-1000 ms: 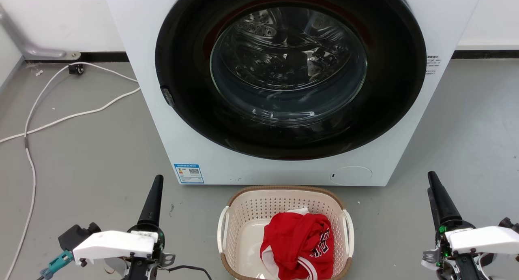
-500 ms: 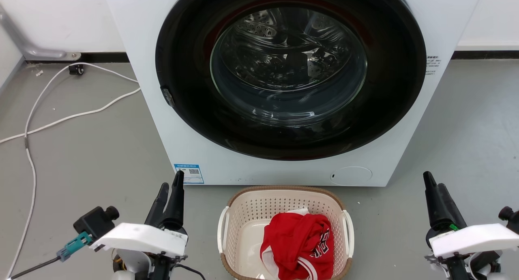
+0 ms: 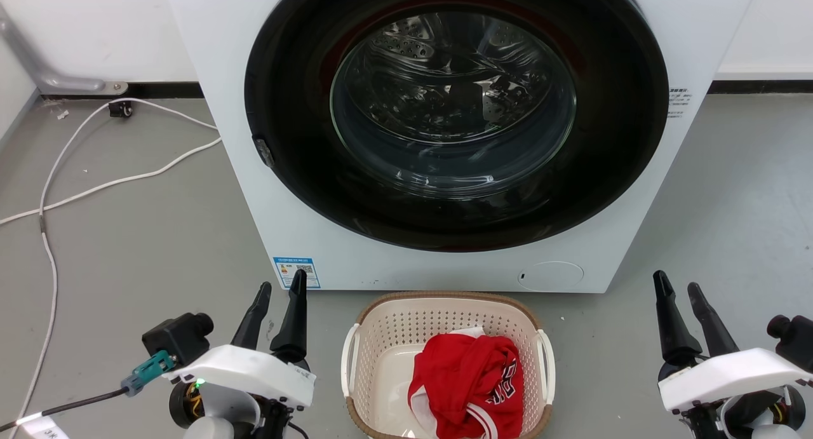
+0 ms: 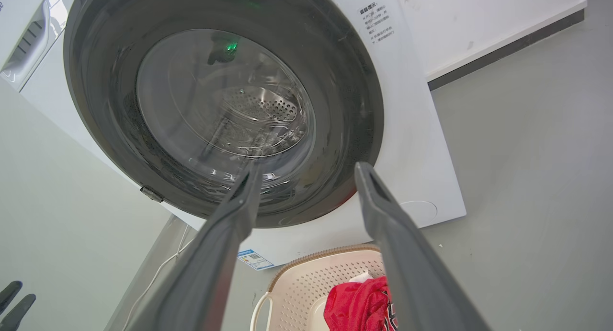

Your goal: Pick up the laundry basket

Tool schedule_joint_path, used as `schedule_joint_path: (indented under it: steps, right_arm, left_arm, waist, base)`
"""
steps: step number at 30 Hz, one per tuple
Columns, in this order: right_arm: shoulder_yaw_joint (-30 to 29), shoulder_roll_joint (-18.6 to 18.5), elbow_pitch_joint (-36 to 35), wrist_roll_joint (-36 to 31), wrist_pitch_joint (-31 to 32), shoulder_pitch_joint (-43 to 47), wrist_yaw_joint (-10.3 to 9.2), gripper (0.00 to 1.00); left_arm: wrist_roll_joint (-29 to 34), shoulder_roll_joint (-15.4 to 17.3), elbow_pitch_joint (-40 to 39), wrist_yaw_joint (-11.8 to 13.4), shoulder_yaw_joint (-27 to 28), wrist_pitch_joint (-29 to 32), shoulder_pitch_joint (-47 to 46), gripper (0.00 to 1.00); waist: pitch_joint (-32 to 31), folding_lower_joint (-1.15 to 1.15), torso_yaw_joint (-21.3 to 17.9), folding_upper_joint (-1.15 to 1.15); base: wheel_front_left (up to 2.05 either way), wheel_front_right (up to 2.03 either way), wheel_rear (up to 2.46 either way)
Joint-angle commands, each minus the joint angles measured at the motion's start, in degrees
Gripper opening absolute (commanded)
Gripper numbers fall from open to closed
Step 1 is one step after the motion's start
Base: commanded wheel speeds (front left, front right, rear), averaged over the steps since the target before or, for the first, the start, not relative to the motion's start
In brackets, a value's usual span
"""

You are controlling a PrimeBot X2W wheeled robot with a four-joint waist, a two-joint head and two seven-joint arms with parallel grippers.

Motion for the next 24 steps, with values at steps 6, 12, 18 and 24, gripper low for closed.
schedule_joint_path:
  steps: [6,12,18,24]
  right_arm:
    - [0.19,-0.37,-1.33,-6.59,-0.62,-0.15,0.12,1.0]
    - [0.4,0.2,-2.1,-10.77,-1.0,0.12,0.12,1.0]
    - [0.6,0.39,-2.8,-14.33,-0.84,0.5,0.13,1.0]
    - [0.58,0.63,-3.11,-17.77,-0.55,0.86,0.12,1.0]
  left_arm:
    - [5.77,0.79,0.05,1.09,-1.48,-1.53,-2.32,1.0]
    - [10.49,1.17,0.39,1.77,-2.8,-2.79,-2.63,1.0]
    - [13.44,1.04,1.06,2.06,-3.49,-3.76,-2.74,1.0]
    - [16.89,1.16,1.4,2.46,-4.36,-4.59,-2.93,1.0]
  waist:
    - [0.17,0.0,-0.14,0.0]
    - [0.26,0.0,-0.17,0.0]
    - [0.19,0.0,-0.05,0.0]
    - [0.19,0.0,0.05,0.0]
  base:
    - [0.0,0.0,0.0]
    - [0.0,0.0,0.0]
    - [0.0,0.0,0.0]
    - [0.0,0.0,0.0]
